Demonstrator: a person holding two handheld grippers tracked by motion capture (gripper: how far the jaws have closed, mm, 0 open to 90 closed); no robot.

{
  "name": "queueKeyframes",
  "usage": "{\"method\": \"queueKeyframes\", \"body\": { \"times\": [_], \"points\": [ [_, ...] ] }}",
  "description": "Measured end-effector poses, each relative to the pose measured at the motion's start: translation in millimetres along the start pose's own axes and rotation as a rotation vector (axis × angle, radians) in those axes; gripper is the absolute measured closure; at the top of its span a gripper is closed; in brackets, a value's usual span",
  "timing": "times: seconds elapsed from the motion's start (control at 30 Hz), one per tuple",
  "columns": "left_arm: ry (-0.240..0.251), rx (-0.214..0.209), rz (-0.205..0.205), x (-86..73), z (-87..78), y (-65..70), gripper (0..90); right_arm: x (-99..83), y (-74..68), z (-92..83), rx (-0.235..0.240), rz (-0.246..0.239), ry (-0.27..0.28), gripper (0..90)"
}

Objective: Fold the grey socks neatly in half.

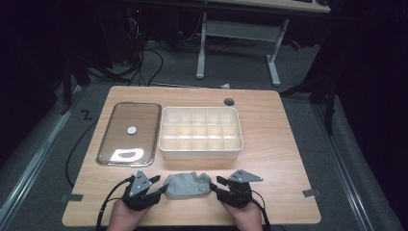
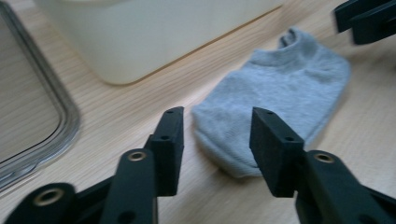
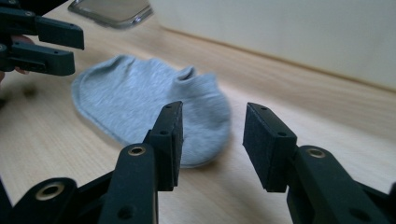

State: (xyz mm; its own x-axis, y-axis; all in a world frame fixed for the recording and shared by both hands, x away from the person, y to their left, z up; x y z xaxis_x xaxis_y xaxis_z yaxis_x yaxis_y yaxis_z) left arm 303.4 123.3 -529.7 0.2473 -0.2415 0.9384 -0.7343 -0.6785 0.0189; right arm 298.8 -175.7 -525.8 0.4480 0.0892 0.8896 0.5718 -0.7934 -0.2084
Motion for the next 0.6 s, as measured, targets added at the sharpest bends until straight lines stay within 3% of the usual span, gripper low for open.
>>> {"method": "queueKeyframes", "body": {
  "times": [0.2, 0.5, 0.6],
  "points": [
    [-0.014, -0.046, 0.08, -0.4, 5.1, 20.5, 70.4, -4.7, -7.3, 11.9, -0.005, 0.0, -0.043, 53.3],
    [-0.102, -0.086, 0.097, -8.2, 15.5, 30.5, 72.6, -10.4, -10.6, 23.2, -0.038, -0.015, -0.09, 51.1],
    [-0.123, -0.088, 0.111, -10.8, 17.3, 33.8, 72.6, -12.1, -11.1, 24.6, -0.049, -0.014, -0.095, 55.1]
  ]
}}
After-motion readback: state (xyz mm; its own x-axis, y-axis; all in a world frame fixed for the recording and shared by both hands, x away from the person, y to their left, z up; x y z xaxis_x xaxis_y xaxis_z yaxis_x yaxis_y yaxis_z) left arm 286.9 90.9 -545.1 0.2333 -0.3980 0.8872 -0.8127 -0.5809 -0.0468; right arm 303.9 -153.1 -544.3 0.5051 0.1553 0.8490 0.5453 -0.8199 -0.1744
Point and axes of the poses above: each handheld gripper's, and its own axes: z roughly forward along the jaws, x roughly out of its top, y roughly to its right, the point moved 2 cm from there along z, roughly forward along the jaws, and after that the axes turned 12 degrees about y, right-handed, at the moved point
